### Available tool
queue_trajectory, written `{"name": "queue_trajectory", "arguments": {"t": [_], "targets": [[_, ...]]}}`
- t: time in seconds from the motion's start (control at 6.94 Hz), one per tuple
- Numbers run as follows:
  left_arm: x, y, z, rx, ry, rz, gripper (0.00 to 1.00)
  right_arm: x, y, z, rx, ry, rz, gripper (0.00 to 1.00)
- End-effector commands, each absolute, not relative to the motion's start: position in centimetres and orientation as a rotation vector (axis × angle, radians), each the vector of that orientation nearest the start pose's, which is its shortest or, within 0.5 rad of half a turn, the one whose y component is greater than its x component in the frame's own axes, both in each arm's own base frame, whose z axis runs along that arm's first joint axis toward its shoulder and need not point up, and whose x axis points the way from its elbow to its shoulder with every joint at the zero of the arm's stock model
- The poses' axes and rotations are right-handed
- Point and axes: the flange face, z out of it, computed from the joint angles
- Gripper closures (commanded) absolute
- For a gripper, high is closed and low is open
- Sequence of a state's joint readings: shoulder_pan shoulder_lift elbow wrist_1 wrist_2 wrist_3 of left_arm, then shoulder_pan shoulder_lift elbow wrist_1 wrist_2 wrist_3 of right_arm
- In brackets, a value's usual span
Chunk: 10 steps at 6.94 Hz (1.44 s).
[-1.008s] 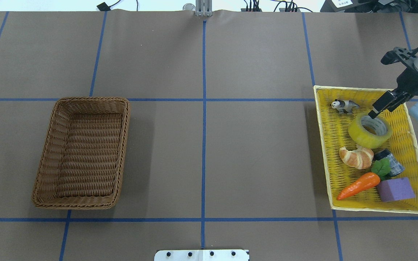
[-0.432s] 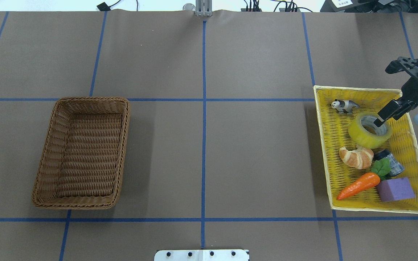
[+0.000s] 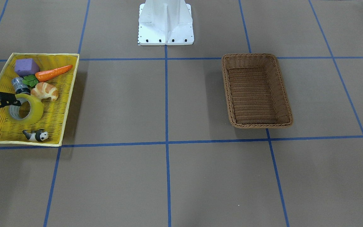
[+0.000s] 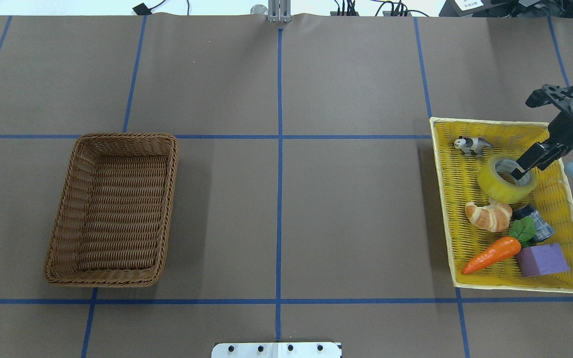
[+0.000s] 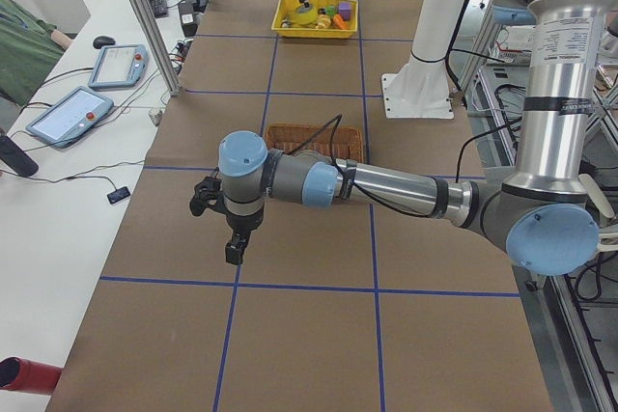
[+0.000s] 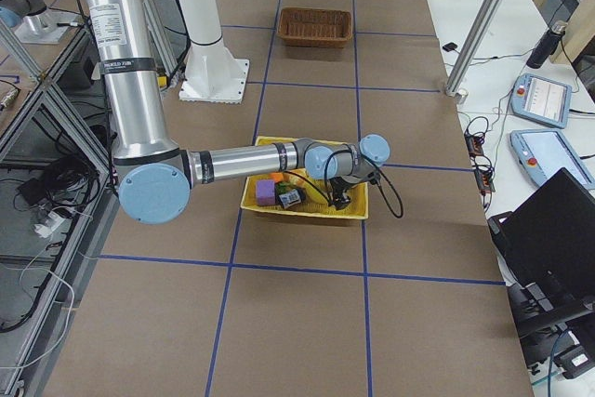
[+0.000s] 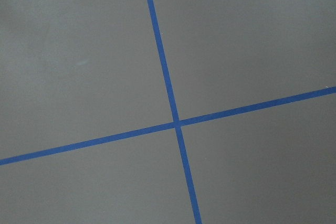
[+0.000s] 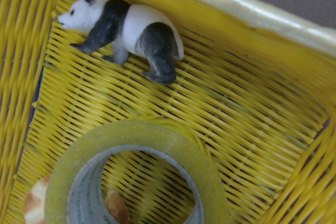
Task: Move tape to another basket
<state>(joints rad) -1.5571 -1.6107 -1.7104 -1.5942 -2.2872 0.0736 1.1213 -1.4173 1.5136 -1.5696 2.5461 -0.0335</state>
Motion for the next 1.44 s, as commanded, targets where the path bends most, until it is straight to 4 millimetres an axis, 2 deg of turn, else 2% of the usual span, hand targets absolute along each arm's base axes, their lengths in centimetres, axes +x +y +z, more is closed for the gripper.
{"name": "queue_trajectory", "arguments": {"t": [0.0, 0.14, 0.29, 0.43, 0.72, 0.86, 1.15, 1.3], "targets": [[-6.1, -51.7, 57.1, 0.217, 0.708, 0.158, 0.02, -20.1, -52.4, 59.5, -0.131, -0.983, -0.488, 0.12], [-6.1, -51.7, 57.1, 0.218, 0.708, 0.159, 0.02, -20.1, -52.4, 59.7, -0.135, -0.981, -0.483, 0.55], [-6.1, -51.7, 57.1, 0.218, 0.708, 0.161, 0.02, -20.2, -52.5, 59.6, -0.129, -0.981, -0.495, 0.9], [-6.1, -51.7, 57.1, 0.218, 0.708, 0.161, 0.02, -20.2, -52.5, 59.6, -0.125, -0.98, -0.498, 1.0], [-6.1, -51.6, 56.7, 0.224, 0.709, 0.162, 0.02, -20.2, -52.6, 58.4, -0.102, -0.983, -0.509, 1.0], [-6.1, -51.6, 56.5, 0.227, 0.709, 0.163, 0.02, -19.5, -52.7, 55.9, -0.054, -1.0, -0.519, 1.0], [-6.1, -51.6, 56.4, 0.227, 0.707, 0.164, 0.02, -15.1, -53.1, 52.0, 0.014, -1.124, -0.463, 1.0], [-6.1, -51.7, 56.3, 0.228, 0.707, 0.163, 0.02, -14.4, -53.4, 49.2, 0.058, -1.141, -0.467, 1.0]]}}
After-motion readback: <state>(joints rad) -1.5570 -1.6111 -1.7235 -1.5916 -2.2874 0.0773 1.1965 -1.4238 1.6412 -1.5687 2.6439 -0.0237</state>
